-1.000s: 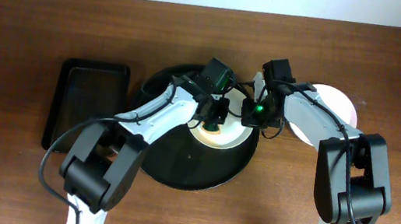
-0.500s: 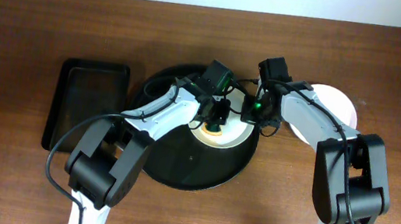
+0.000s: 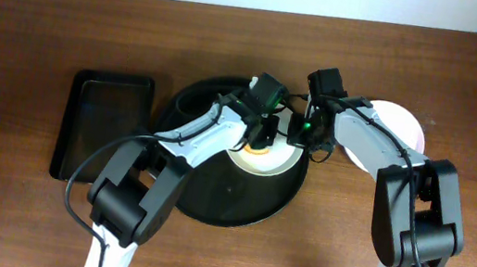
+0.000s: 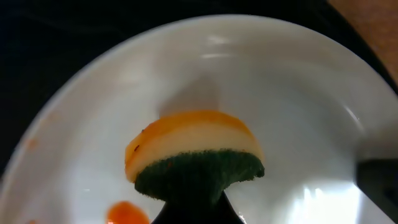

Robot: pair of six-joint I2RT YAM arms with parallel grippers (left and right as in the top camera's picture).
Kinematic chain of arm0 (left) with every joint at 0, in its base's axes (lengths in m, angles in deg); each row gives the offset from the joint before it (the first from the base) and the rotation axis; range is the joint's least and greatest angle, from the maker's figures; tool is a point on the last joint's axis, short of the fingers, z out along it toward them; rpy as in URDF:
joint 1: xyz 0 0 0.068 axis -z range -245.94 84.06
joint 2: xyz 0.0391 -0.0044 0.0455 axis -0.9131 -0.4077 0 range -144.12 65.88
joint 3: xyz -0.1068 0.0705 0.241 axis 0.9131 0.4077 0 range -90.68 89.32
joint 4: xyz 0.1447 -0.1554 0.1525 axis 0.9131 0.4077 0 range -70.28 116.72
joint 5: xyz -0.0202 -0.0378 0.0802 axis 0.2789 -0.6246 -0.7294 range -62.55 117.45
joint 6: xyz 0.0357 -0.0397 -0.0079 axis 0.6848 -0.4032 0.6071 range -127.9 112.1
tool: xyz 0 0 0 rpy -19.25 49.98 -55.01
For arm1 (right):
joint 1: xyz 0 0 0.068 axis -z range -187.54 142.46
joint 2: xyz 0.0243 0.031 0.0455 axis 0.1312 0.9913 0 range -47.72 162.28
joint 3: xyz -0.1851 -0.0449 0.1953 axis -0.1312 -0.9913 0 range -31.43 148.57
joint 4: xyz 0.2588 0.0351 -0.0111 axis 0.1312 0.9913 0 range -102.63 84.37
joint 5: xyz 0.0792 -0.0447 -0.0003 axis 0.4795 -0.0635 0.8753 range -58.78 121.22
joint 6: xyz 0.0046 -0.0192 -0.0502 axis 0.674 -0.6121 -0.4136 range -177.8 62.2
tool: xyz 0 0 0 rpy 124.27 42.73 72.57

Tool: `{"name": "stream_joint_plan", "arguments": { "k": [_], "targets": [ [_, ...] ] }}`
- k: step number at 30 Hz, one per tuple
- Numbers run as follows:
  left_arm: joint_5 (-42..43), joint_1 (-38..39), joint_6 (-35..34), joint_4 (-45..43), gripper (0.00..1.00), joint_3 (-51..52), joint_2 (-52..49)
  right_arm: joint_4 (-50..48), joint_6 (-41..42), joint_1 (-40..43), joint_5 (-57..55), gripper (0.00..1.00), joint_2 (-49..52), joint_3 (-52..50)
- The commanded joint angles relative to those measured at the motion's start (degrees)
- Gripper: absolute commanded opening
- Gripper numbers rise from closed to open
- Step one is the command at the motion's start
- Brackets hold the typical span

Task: Clean dirty plates on tray and stack at the side
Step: 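Rub the sponge across the plate's face while the right gripper holds it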

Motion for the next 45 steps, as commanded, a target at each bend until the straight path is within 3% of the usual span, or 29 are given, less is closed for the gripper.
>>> {"name": "stream_joint_plan", "arguments": {
  "k": [1,7,14,16,20,22,25,27,36,43,45],
  "targets": [
    [-9.64,-0.44,-0.55,4.46,0.0,2.01,-5.92,0.46,0.44,0.61,-5.86,0.04,2.4,-1.29],
    [-15.69,-0.44,2.54,14.38,0.0,-1.75,-5.92,0.37,0.44,0.61,-5.86,0.04,2.4,-1.29],
    [-36.06,-0.79,4.7,31.01,0.0,-18.58,-5.92,0.42,0.44,0.61,-5.86,0.04,2.4,-1.29],
    [-38.62,-1.33,4.7,34.56,0.0,-22.64,-5.92,0.42,0.44,0.61,-5.86,0.04,2.4,-1.29],
    [-37.4,-4.48,2.6,44.76,0.0,-33.0,-5.92,0.48,0.44,0.61,-5.86,0.04,2.4,-1.29],
    [-25.59,-6.84,2.21,48.35,0.0,-36.41,-5.92,0.5,0.44,0.61,-5.86,0.04,2.4,-1.29],
    [-1.77,-9.09,2.29,48.09,0.0,-36.41,-5.95,0.5,0.44,0.61,-5.86,0.04,2.4,-1.29],
    [2.47,-8.15,2.27,45.11,0.0,-36.39,-5.97,0.48,0.44,0.61,-5.86,0.04,2.4,-1.29],
    [-10.03,-0.66,-4.33,43.39,0.0,-33.64,-6.71,0.48,0.44,0.61,-5.84,0.04,2.4,-1.29],
    [-13.27,0.57,-8.07,31.04,0.0,-17.62,-6.8,0.66,0.44,0.63,-5.84,0.04,2.4,-1.29],
    [-18.93,0.57,-8.07,27.91,0.0,-14.51,-6.8,0.66,0.44,0.63,-5.86,0.04,2.4,-1.29]
  ]
}}
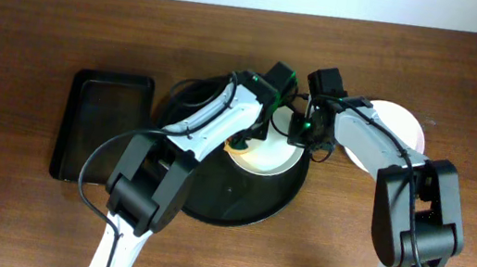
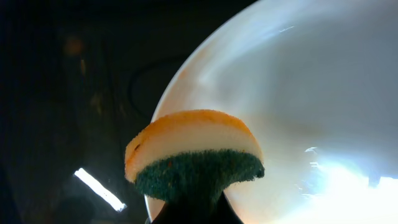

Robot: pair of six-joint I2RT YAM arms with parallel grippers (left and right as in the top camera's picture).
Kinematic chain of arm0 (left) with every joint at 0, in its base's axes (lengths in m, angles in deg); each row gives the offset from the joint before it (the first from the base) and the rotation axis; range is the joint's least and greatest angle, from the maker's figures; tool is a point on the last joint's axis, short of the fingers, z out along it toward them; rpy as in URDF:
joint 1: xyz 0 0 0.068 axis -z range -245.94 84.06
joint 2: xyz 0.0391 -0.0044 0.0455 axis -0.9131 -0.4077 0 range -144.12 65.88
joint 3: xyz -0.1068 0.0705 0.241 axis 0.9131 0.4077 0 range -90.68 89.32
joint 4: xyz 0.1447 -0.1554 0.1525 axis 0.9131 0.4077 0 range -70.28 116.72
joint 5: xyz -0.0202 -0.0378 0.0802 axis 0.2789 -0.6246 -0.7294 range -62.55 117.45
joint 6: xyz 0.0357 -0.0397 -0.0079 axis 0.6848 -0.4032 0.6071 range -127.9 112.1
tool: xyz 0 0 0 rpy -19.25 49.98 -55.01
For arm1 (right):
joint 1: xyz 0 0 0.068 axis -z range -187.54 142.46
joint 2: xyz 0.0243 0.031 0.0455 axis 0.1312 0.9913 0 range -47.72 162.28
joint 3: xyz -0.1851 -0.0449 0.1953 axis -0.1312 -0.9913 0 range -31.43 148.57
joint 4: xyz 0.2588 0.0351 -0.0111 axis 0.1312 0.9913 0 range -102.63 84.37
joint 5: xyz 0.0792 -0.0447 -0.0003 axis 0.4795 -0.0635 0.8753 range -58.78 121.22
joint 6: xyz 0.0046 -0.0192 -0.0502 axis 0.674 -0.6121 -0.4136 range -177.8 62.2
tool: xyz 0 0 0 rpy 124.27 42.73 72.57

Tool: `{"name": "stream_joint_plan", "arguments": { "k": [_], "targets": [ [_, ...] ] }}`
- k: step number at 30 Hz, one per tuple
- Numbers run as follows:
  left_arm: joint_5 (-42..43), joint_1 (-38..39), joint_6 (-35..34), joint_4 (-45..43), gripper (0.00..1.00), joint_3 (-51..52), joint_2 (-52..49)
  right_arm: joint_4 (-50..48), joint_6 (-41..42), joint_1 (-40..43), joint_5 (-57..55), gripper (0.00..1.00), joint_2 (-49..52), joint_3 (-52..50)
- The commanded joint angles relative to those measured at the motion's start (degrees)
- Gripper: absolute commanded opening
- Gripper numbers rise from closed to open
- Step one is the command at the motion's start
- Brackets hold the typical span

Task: Clean dirty plates on tray and stack at the side
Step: 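Rub the sponge across the plate's face while the right gripper holds it, then pull the left gripper with the sponge back toward the rectangular tray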

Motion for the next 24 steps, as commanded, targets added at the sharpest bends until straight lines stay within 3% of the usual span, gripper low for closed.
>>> {"name": "stream_joint_plan", "arguments": {
  "k": [1,8,12,13,15,16,17,18,21,24],
  "targets": [
    [-10.47,-0.07,-1.27,-3.39,0.0,4.0,-0.63,0.72,0.46,0.61,-5.2,0.04,2.4,-1.36],
    [-30.73,-1.66,-1.2,-5.51,0.0,4.0,-0.63,0.74,0.44,0.61,-5.2,0.04,2.4,-1.36],
    [-31.54,-7.04,-1.22,-0.42,0.0,0.09,1.55,0.74,0.44,0.61,-5.2,0.04,2.4,-1.36],
    [-29.18,-8.26,-1.22,0.96,0.0,-1.11,2.47,0.74,0.42,0.61,-5.2,0.04,2.4,-1.36],
    [-14.97,-11.43,0.39,4.96,0.0,-2.29,5.38,0.76,0.44,0.61,-5.2,0.04,2.4,-1.36],
    [-3.21,-12.85,4.76,6.47,0.0,-2.29,6.21,0.76,0.44,0.61,-5.2,0.04,2.4,-1.36],
    [16.33,-14.93,12.66,9.09,0.0,-1.99,6.12,0.76,0.44,0.61,-5.18,0.04,2.4,-1.36],
    [21.16,-15.58,14.16,9.81,0.0,-1.09,5.9,0.76,0.44,0.61,-5.18,0.04,2.4,-1.36],
    [22.36,-15.67,15.82,7.48,0.0,4.96,5.49,0.81,0.44,0.61,-5.18,0.04,2.4,-1.36],
    [21.38,-15.67,15.69,-0.66,0.0,12.52,5.46,1.01,0.44,0.61,-5.18,0.04,2.4,-1.36]
  ]
}}
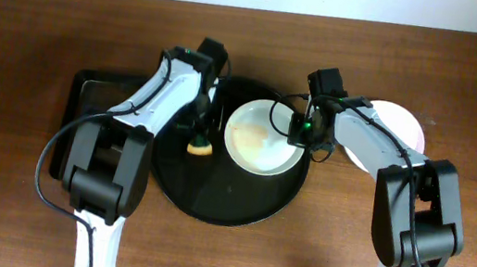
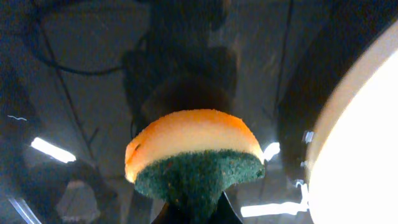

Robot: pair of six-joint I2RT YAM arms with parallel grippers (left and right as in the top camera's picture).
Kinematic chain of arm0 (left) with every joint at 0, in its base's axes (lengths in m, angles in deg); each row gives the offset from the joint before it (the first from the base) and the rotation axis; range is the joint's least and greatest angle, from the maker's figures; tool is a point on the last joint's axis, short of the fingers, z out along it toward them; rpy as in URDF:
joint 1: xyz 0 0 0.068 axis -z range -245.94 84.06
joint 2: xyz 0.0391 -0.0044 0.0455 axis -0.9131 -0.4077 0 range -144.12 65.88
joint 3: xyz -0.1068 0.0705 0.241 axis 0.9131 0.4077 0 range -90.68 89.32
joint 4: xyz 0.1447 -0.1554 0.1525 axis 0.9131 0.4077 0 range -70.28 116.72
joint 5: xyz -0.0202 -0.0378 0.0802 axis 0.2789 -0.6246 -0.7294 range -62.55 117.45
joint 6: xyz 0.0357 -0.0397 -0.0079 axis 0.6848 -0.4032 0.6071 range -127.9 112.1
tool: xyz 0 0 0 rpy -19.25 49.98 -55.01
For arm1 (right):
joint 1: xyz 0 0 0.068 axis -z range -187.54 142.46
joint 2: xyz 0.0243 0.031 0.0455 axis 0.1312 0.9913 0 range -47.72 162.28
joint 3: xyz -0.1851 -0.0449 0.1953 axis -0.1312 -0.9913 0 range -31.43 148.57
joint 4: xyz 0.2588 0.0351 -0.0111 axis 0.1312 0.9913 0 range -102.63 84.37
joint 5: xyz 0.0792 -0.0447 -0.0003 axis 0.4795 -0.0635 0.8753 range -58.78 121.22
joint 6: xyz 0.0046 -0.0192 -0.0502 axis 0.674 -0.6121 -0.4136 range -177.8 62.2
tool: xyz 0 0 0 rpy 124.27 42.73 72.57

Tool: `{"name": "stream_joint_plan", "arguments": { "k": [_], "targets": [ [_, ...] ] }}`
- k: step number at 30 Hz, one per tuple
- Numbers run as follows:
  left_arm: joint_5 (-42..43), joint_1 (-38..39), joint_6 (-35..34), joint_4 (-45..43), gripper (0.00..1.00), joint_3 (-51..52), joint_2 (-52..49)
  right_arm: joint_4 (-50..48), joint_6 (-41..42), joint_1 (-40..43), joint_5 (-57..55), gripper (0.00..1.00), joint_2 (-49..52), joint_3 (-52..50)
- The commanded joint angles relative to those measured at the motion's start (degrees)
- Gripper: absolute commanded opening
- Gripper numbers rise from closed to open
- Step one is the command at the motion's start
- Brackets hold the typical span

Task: Clean dirty plates on tray and stack at the side
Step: 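Pull the left gripper with the sponge back toward the rectangular tray, then lift the cleaned plate with the right gripper off the round tray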

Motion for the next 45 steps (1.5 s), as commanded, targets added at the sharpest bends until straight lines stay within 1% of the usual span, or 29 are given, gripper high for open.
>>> {"name": "stream_joint_plan", "arguments": {
  "k": [1,2,3,4,6,8,10,12,14,16,17,18,20,21,23,24,26,28,29,30,31,33,35,36,37,38,40,41,45],
  "targets": [
    [1.81,0.04,0.9,-7.72,0.0,8.68,0.83,0.92,0.44,0.61,-4.9,0.04,2.4,-1.4],
    [1.75,0.04,0.76,-9.62,0.05,10.49,0.83,0.92,0.44,0.61,-4.9,0.04,2.4,-1.4],
    [1.81,0.02,0.76,-11.61,0.16,12.79,0.83,0.92,0.44,0.61,-4.9,0.04,2.4,-1.4],
    [1.73,-0.04,0.81,-12.57,0.17,14.27,0.83,0.92,0.44,0.61,-4.9,0.04,2.4,-1.4],
    [1.57,-0.31,0.79,-11.37,0.0,13.14,1.75,0.92,0.44,0.61,-4.9,0.05,2.4,-1.4],
    [1.01,-0.96,0.76,-9.16,0.0,9.49,4.63,0.92,0.44,0.61,-4.9,0.05,2.4,-1.4],
    [-1.07,-1.86,0.79,-5.46,0.0,4.79,10.1,1.11,0.44,0.61,-4.9,0.05,2.4,-1.4],
    [-0.37,-3.54,0.81,-3.45,0.0,2.95,15.43,1.16,0.44,0.61,-4.9,0.05,2.4,-1.4],
    [5.9,-5.99,2.27,-2.6,0.0,2.93,18.53,1.27,0.44,0.61,-4.9,0.05,2.4,-1.4],
    [22.21,-9.73,7.82,0.46,0.0,2.95,19.17,1.33,0.44,0.61,-4.9,0.05,2.4,-1.4],
    [28.74,-11.87,10.97,3.58,0.0,2.99,18.84,1.33,0.44,0.61,-4.9,0.05,2.4,-1.4],
    [31.23,-13.92,12.55,6.62,0.0,2.99,18.64,1.33,0.44,0.61,-4.9,0.05,2.4,-1.4],
    [31.01,-16.13,13.94,9.4,0.0,3.02,18.64,1.33,0.44,0.61,-4.9,0.05,2.4,-1.38],
    [31.87,-16.65,15.08,11.15,0.0,3.06,18.64,1.31,0.44,0.61,-4.9,0.05,2.4,-1.38],
    [37.7,-16.68,19.67,13.49,0.0,3.98,18.64,1.31,0.24,0.61,-4.9,0.05,2.4,-1.36],
    [37.88,-16.68,19.65,13.31,0.0,4.37,18.64,1.31,-0.04,0.63,-4.87,0.06,2.38,-1.22],
    [36.85,-16.68,19.61,12.09,0.0,4.83,18.43,3.39,-4.68,0.7,-0.74,0.18,1.9,1.97],
    [33.44,-16.44,18.97,10.99,0.0,4.83,18.38,9.11,-6.91,0.7,0.76,0.29,0.92,7.17],
    [32.15,-16.13,18.75,10.58,0.0,4.83,18.38,13.14,-7.65,0.7,0.74,0.4,0.33,10.71],
    [30.38,-15.87,18.01,10.12,0.0,4.83,18.38,17.09,-9.22,0.7,0.72,0.48,-0.15,14.34],
    [26.73,-15.26,16.39,9.14,0.0,4.83,18.38,22.62,-11.96,0.7,0.72,0.54,-0.37,18.84],
    [20.65,-12.92,12.57,6.71,0.0,4.83,18.25,28.79,-13.35,0.7,0.72,0.67,-0.37,21.57],
    [16.33,-10.16,9.27,4.2,0.0,4.83,18.21,31.17,-13.07,0.52,0.76,0.66,-0.11,19.02],
    [14.58,-8.79,7.65,2.56,0.0,4.83,18.21,30.69,-12.72,0.35,0.85,0.63,0.09,16.92],
    [12.48,-7.21,5.79,0.22,0.0,4.83,17.99,28.96,-12.55,0.17,0.98,0.59,0.15,13.92],
    [11.58,-6.38,5.09,-1.03,0.0,4.83,17.77,27.65,-11.69,0.09,0.98,0.58,0.15,12.2],
    [4.57,-4.68,1.44,-2.97,0.0,4.83,17.4,22.62,-11.39,-0.46,6.19,0.57,0.15,7.04],
    [2.95,-4.63,0.11,-3.23,0.0,4.83,17.4,21.18,-11.39,-0.92,7.85,0.56,0.15,5.79],
    [2.84,-4.85,0.02,-4.02,0.0,4.83,17.4,18.97,-11.37,-4.13,8.46,0.54,0.15,3.69]
  ]
}}
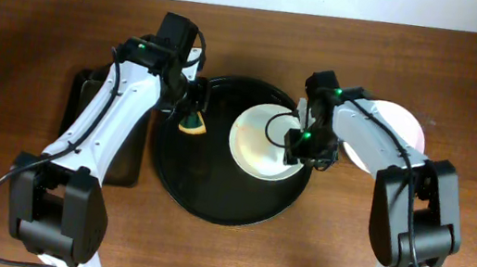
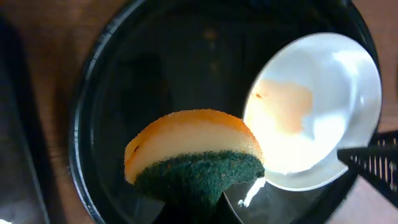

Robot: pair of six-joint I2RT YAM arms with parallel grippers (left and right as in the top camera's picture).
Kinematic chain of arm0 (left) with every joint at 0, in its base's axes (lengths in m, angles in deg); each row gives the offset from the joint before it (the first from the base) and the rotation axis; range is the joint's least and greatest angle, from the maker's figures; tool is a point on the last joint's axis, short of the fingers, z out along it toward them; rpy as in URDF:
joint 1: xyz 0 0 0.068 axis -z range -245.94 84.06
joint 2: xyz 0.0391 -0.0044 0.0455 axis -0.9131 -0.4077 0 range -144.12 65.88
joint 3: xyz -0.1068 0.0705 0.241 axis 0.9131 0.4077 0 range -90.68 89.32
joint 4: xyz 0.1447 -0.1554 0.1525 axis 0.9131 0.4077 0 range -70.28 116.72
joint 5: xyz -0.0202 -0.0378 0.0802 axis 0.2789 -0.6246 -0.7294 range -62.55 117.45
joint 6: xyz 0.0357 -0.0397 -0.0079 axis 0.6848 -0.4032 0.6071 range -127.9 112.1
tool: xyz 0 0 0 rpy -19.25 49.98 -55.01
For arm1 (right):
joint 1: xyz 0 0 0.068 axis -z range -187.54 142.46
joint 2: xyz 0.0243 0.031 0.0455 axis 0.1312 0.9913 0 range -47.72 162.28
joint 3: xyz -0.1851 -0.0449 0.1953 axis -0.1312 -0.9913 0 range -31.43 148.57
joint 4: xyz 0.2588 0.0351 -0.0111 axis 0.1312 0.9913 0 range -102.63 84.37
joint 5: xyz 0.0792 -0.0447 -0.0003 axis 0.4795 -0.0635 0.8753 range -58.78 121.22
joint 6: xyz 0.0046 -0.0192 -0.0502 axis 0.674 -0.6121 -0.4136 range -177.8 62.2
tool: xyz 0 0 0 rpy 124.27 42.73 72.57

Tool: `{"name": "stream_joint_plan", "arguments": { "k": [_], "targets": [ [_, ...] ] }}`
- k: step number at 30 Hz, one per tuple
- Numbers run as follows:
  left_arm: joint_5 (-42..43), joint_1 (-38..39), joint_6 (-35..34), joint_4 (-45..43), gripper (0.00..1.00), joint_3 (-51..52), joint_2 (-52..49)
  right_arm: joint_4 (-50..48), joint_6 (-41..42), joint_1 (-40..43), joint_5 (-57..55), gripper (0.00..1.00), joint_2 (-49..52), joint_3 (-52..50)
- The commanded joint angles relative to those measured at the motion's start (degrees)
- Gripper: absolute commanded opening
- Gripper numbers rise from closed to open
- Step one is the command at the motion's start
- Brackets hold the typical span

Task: Clean dirty plates on tray and stack at the side
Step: 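Lift the cleaned plate with the right gripper off the round tray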

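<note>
A white plate [image 1: 261,137] with a faint orange smear [image 2: 283,106] lies in the right half of the round black tray [image 1: 221,187]. My left gripper [image 1: 191,118] is shut on a yellow-and-green sponge [image 2: 193,152], held above the tray's left part, clear of the plate [image 2: 323,124]. My right gripper [image 1: 297,144] is at the plate's right rim, apparently shut on it; one of its fingers [image 2: 373,163] shows at the rim in the left wrist view. The sponge [image 1: 191,127] hangs green side down.
A second white plate [image 1: 403,129] rests on the table to the right of the tray, partly under my right arm. A rectangular black tray [image 1: 77,106] lies at the left, partly beneath my left arm. The wooden table's far edge runs along the top.
My left gripper with the sponge has gone from low over the tray's left floor to higher up near its left rim. My right gripper has shifted a little nearer along the plate's right rim.
The sponge was first pressed on the plate beside a red-orange spot. Then it was at the plate's left edge, then off the plate over the tray's left part. Now it is held higher, and the plate shows only a faint smear. My right gripper stayed at the rim throughout.
</note>
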Motion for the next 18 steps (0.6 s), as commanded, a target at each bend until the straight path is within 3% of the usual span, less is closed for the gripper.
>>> {"name": "stream_joint_plan", "arguments": {
  "k": [1,8,12,18],
  "targets": [
    [-2.54,-0.35,-1.81,-0.13,0.0,-0.02,-0.52,-1.18,0.04,-3.19,2.89,0.52,-0.2,-0.79],
    [-2.67,-0.35,-1.77,-0.11,0.0,-0.02,-0.52,-3.98,-2.23,-3.82,4.15,0.47,-0.2,1.14],
    [-8.35,-0.35,-1.79,0.11,0.0,0.0,-1.18,-9.84,-2.19,-3.82,7.61,0.47,-0.2,1.14],
    [-8.33,-0.35,-1.79,0.31,0.0,0.0,-1.44,-13.0,-2.19,-3.85,7.8,0.35,-0.2,1.14]
  ]
}}
